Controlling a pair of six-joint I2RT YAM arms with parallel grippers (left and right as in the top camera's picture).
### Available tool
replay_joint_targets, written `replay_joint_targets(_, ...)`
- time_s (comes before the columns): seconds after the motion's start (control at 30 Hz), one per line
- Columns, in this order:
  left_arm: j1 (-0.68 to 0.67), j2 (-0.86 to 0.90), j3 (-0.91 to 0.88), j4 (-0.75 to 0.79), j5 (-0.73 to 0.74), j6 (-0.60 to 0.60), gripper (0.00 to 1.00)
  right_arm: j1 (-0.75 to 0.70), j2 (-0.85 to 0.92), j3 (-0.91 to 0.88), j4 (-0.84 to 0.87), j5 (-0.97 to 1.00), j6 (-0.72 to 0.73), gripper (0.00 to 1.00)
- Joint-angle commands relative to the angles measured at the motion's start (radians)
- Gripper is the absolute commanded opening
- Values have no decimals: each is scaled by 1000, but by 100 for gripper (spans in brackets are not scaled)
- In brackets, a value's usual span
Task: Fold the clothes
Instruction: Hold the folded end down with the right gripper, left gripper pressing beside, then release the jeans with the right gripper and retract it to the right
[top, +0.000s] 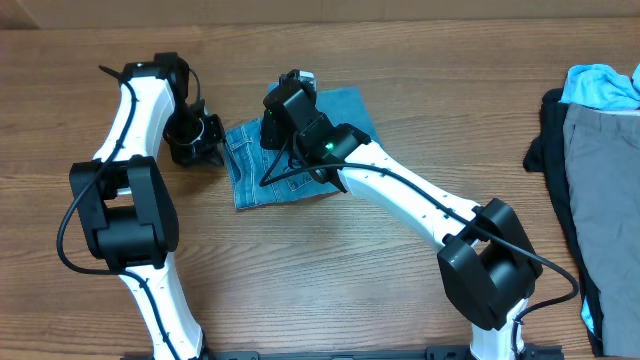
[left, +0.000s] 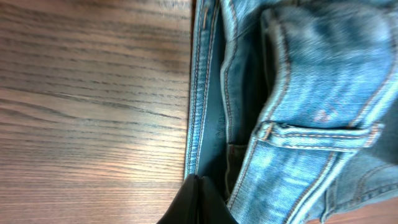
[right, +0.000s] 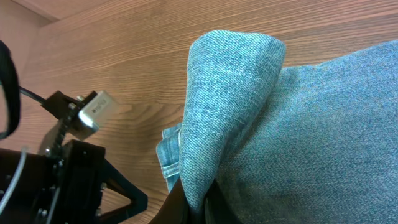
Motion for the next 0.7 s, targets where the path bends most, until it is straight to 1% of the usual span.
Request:
replay_joint_targets(0.0, -5, -4, 51, -8, -10, 12, 4, 6, 19, 31, 23, 2, -7, 4)
replay_joint_targets(0.27, 26, -4, 132, -60, -17, 12, 4, 30, 77, 31, 90, -37, -7, 4)
replay_joint_targets(0.57, 62, -4, 132, -64, -16, 12, 4, 54, 100, 30, 92, -37, -6, 4)
replay_joint_targets(0.6, 62, -4, 132, -64, -16, 12, 4, 55, 100, 30, 93, -37, -6, 7)
replay_joint_targets(0.63, 62, -4, 132, -64, -16, 12, 4, 56, 100, 30, 98, -39, -6, 17)
replay_joint_targets(0.67, 62, -4, 132, -64, -16, 12, 4, 56, 100, 30, 105, -44, -6, 31)
